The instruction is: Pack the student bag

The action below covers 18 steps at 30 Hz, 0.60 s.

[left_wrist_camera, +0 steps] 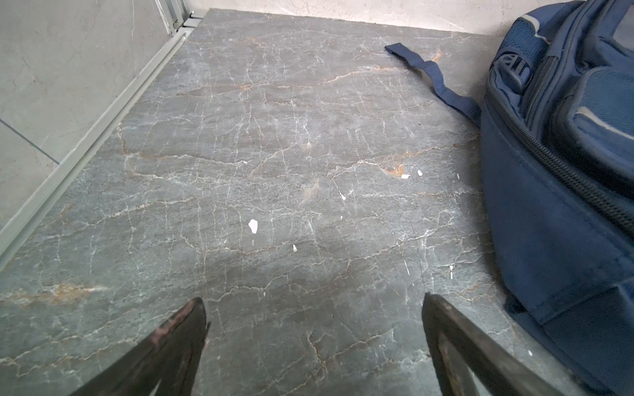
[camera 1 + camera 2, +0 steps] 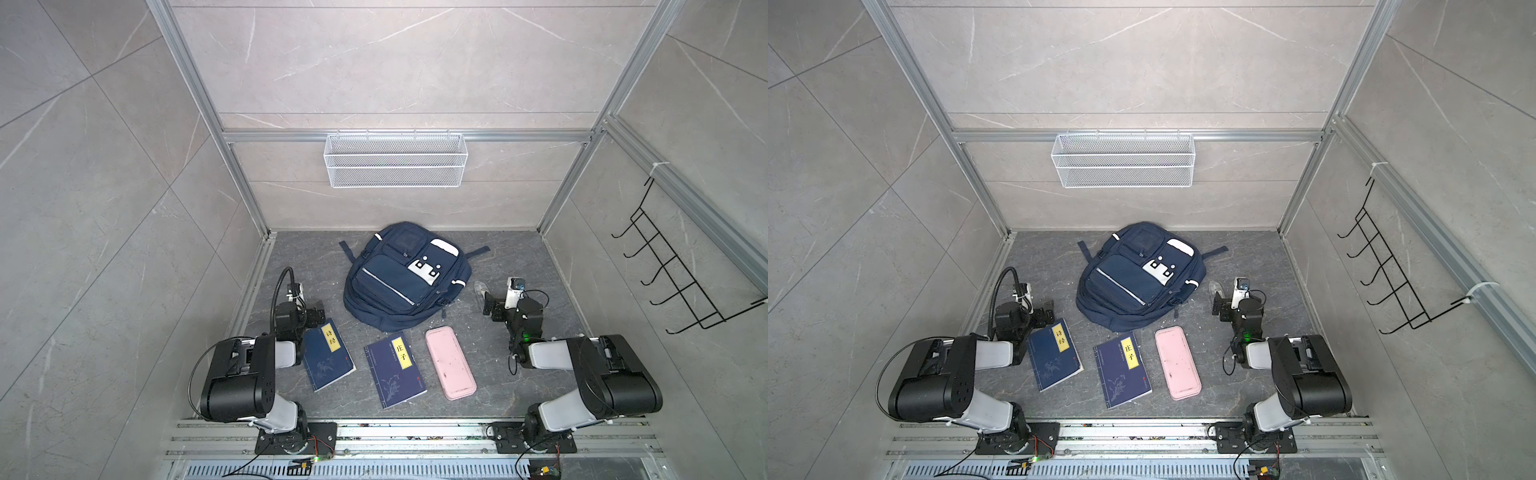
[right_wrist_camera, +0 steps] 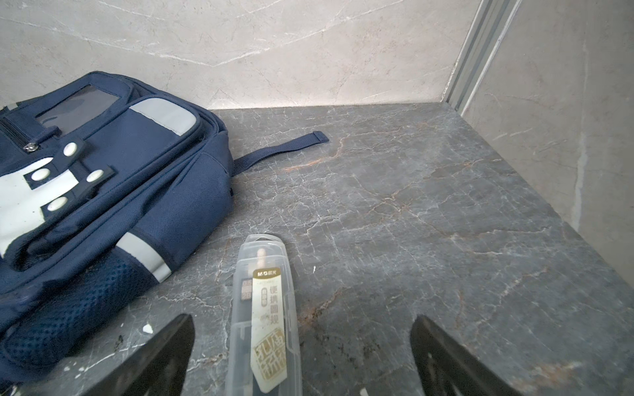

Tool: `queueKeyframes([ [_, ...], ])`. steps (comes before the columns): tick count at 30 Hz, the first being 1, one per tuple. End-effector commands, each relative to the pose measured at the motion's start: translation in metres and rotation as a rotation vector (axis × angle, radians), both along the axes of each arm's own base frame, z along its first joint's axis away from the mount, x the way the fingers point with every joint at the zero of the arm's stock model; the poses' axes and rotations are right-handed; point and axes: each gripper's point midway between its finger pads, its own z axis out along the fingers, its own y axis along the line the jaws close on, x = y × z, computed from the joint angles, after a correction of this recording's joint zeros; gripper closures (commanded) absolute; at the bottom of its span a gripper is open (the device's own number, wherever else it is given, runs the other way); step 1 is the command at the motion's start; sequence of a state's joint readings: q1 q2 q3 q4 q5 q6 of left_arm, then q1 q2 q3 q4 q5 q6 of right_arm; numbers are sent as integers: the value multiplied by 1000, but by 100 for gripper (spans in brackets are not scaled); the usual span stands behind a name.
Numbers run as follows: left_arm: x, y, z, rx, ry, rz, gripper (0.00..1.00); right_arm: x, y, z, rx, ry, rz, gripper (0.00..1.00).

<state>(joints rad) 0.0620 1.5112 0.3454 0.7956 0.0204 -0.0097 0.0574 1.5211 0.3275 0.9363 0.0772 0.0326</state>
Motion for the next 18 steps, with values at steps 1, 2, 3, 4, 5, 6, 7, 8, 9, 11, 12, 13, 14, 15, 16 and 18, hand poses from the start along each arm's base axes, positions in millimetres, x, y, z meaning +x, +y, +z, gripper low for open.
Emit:
queueKeyframes([
  [1, 4, 1, 23, 48, -95, 6, 0, 5, 1, 4, 2, -6, 8, 1],
  [2, 4, 1, 23, 52, -98, 8, 0, 5, 1, 4, 2, -7, 9, 1],
  [3, 4, 1, 24, 57, -102, 10, 0, 5, 2, 3, 2, -6, 10, 0],
  [4, 3, 0, 23, 64, -102, 15, 0, 5, 1, 4, 2, -6, 8, 1],
  [5, 2, 0, 24, 71, -110, 22, 0, 5, 1, 4, 2, -8, 8, 1],
  [6, 0, 6, 28, 80, -128, 64, 0, 5, 1, 5, 1, -11, 9, 1],
  [7, -6, 18, 38, 95, -171, 153, 0, 4, -2, 6, -3, -18, -10, 1],
  [8, -15, 23, 47, 98, -199, 194, 0, 3, -5, 11, 0, -31, -32, 1],
  [9, -21, 24, 56, 102, -222, 209, 0, 0, -6, 15, -4, -35, -43, 1],
  [11, -34, 22, 71, 122, -254, 239, 0, -8, -8, 27, -20, -41, -68, 0],
  [12, -39, 22, 76, 113, -261, 252, 0, -10, -10, 30, -25, -40, -93, 1],
  [13, -45, 20, 82, 90, -277, 258, 0, -14, -17, 30, -23, -15, -160, 0],
  [14, -52, 17, 91, 67, -305, 255, 0, -19, -34, 27, 4, 42, -287, 0],
  [15, -58, 14, 98, 56, -318, 254, 0, -24, -52, 30, 37, 87, -428, 1],
  [16, -64, 11, 104, 47, -320, 260, 0, -29, -61, 31, 36, 141, -504, 1],
  [18, -72, 3, 120, 1, -337, 250, 0, -31, -71, 49, 38, 188, -596, 1],
])
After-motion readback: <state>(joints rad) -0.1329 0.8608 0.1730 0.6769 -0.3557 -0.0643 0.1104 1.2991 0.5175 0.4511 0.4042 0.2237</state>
